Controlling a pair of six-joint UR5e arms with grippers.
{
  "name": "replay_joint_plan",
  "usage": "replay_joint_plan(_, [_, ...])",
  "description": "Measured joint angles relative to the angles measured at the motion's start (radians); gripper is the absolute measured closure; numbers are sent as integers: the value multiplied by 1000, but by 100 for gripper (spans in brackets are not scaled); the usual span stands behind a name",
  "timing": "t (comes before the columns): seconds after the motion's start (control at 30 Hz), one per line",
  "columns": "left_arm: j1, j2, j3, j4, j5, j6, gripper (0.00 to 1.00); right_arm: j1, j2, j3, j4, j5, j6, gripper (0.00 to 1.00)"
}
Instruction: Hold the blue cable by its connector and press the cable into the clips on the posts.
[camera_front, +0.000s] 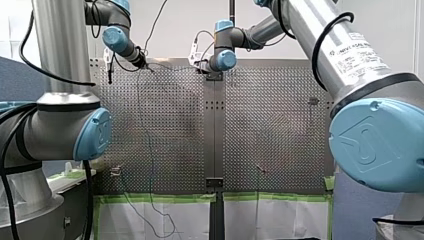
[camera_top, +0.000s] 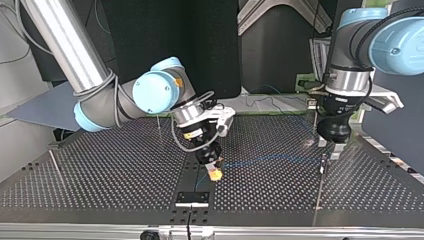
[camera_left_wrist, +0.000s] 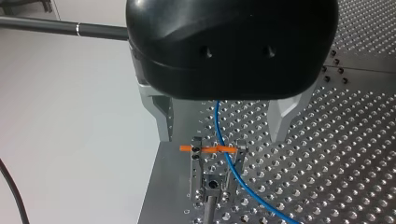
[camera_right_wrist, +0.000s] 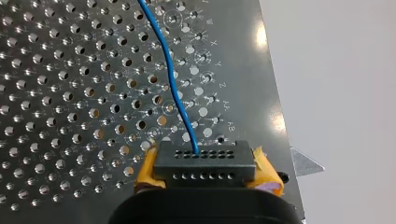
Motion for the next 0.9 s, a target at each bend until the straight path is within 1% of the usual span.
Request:
replay_joint_plan(0.5, [-24, 2, -1, -4, -7, -7, 0, 1, 0, 1, 3, 0, 0, 100])
replay_joint_plan(0.67, [-43, 2, 0, -3, -7, -6, 0, 0, 0, 2, 3, 0, 0, 100])
replay_joint_plan(0.9, [-75, -7, 2, 15, 9, -3, 0, -2, 1, 1, 3, 2, 0, 100])
